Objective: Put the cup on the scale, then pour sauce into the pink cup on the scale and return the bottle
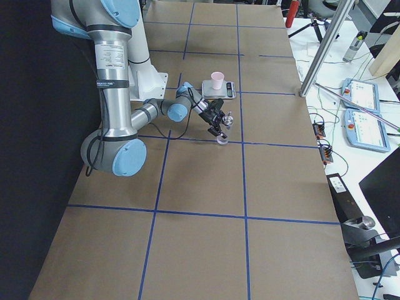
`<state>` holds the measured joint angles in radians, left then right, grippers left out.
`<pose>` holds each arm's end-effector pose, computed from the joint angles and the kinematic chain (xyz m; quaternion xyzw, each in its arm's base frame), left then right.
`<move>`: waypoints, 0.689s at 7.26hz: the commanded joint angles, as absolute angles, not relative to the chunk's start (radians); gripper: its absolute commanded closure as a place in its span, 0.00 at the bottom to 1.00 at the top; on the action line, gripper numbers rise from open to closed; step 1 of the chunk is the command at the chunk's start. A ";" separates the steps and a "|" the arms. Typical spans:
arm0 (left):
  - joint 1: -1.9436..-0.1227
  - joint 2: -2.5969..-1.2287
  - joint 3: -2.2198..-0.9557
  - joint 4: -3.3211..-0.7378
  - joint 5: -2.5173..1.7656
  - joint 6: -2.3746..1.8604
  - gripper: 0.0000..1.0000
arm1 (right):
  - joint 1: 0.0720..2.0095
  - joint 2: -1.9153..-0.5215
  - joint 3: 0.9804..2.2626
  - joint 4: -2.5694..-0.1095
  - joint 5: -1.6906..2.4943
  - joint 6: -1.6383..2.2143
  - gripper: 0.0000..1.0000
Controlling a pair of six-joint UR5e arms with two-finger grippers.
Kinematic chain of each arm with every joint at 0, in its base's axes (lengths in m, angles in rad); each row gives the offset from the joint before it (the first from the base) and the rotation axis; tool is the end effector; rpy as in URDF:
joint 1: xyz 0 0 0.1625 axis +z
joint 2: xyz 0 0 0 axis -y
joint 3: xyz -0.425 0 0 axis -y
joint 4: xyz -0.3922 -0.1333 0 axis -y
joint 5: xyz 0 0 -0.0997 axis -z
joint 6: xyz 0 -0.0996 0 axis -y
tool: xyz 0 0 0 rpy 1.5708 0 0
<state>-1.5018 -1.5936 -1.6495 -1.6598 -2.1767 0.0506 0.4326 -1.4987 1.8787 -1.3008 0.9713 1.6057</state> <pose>-0.0410 -0.5173 0.6092 0.0880 0.2978 0.0851 0.9467 -0.3963 -0.3917 0.4460 0.3346 -0.2438 0.3014 0.8589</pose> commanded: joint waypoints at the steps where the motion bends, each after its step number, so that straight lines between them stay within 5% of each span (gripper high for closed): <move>1: -1.502 -1.594 -1.649 -1.660 -2.177 0.051 0.00 | 0.431 -1.499 1.879 -1.301 0.973 1.605 0.17; 5: -1.502 -1.592 -1.651 -1.660 -2.177 0.051 0.00 | 0.428 -1.497 1.881 -1.302 0.988 1.605 0.01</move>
